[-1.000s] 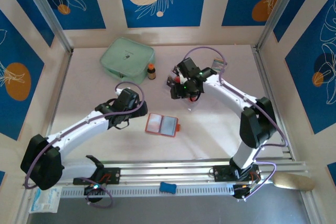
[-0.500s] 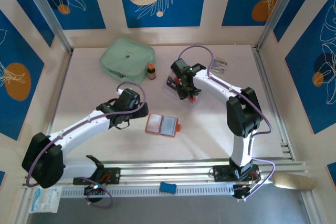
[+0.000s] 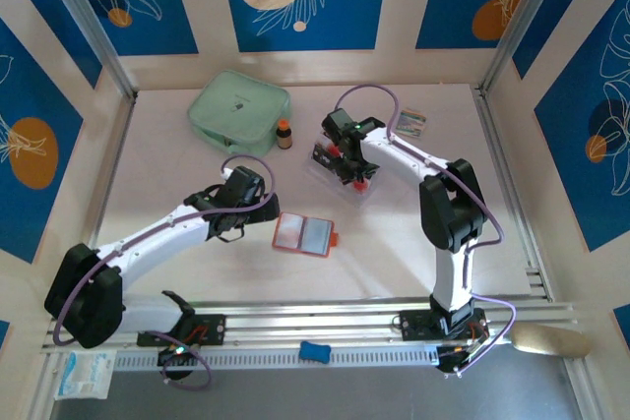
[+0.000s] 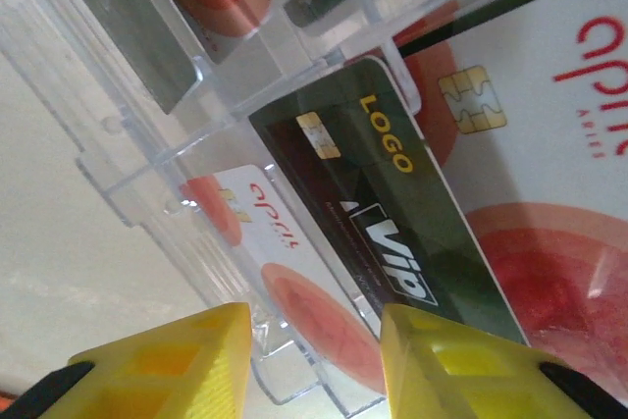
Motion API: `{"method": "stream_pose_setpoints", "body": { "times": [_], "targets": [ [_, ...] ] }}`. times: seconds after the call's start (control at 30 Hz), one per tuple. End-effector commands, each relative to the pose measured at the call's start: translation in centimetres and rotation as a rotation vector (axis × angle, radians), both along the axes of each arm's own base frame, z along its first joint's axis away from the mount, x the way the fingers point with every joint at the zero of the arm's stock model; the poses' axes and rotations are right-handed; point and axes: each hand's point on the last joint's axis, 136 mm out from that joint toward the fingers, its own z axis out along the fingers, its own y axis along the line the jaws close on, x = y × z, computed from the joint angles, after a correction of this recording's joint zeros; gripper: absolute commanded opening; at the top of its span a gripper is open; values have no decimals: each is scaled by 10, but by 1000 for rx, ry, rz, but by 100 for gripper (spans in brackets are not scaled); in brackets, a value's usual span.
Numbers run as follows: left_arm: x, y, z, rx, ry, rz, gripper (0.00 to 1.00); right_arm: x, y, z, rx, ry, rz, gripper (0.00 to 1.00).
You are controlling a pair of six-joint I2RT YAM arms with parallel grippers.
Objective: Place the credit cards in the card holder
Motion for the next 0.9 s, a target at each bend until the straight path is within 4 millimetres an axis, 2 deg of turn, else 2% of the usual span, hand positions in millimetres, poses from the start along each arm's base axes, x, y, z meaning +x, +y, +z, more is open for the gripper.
{"method": "stream_pose_setpoints", "body": {
  "times": [0.0, 0.27, 0.57, 0.7, 0.87],
  "targets": [
    [2, 1, -3, 3, 5, -6, 100, 4, 2, -1, 0, 4, 15, 39],
    [2, 1, -4, 2, 6, -3, 100, 1, 4, -2, 14, 13, 24, 29],
    [2, 0, -6, 0, 13, -5, 100, -3, 10, 5, 36, 7, 70, 19],
    [2, -1, -6, 2, 15, -9, 100, -5, 13, 10, 45, -8, 116, 18],
    [1, 0, -7, 16, 23, -19, 100, -4, 16, 15, 40, -19, 165, 10]
  ]
}}
